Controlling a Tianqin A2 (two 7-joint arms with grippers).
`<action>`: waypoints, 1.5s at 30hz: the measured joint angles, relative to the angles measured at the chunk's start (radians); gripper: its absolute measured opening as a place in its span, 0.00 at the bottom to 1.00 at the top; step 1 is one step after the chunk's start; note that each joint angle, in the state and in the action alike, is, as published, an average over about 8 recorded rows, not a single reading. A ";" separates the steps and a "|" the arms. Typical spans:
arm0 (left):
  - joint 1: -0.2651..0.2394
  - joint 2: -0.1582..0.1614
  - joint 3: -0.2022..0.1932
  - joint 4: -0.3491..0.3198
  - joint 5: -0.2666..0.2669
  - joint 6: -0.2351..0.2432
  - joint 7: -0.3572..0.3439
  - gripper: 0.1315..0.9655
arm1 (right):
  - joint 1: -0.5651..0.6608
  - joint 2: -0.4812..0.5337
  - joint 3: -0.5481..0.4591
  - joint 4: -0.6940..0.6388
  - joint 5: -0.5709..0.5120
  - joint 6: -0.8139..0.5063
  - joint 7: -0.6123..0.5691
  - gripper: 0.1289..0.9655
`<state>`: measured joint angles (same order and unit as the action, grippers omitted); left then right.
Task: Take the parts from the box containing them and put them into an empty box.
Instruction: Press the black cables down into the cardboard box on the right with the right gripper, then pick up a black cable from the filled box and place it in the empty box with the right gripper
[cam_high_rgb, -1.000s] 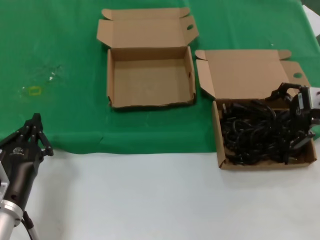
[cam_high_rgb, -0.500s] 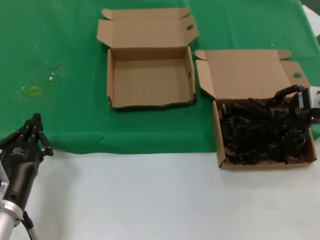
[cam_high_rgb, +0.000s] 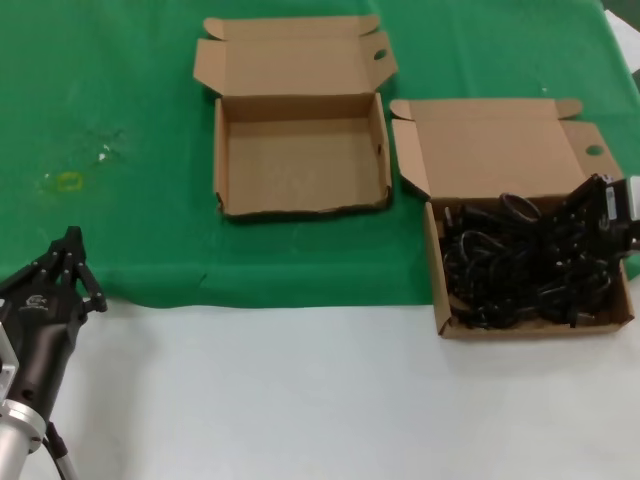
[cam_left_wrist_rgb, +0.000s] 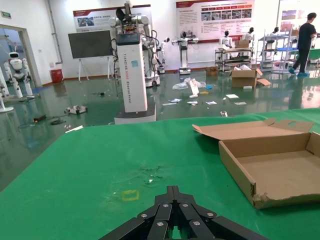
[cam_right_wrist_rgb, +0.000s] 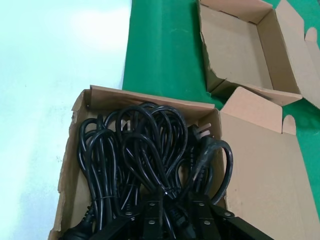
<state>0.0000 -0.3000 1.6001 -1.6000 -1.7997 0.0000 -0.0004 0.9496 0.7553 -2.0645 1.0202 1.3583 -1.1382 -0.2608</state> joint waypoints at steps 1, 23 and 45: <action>0.000 0.000 0.000 0.000 0.000 0.000 0.000 0.01 | -0.003 0.002 0.001 0.003 0.001 0.000 0.002 0.16; 0.000 0.000 0.000 0.000 0.000 0.000 0.000 0.01 | -0.028 0.056 0.037 0.100 0.029 -0.014 0.065 0.05; 0.000 0.000 0.000 0.000 0.000 0.000 0.000 0.01 | 0.073 -0.020 0.047 0.133 0.063 -0.026 0.157 0.05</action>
<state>0.0000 -0.3000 1.6001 -1.6000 -1.7997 0.0000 -0.0003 1.0223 0.7354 -2.0173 1.1537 1.4213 -1.1640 -0.1040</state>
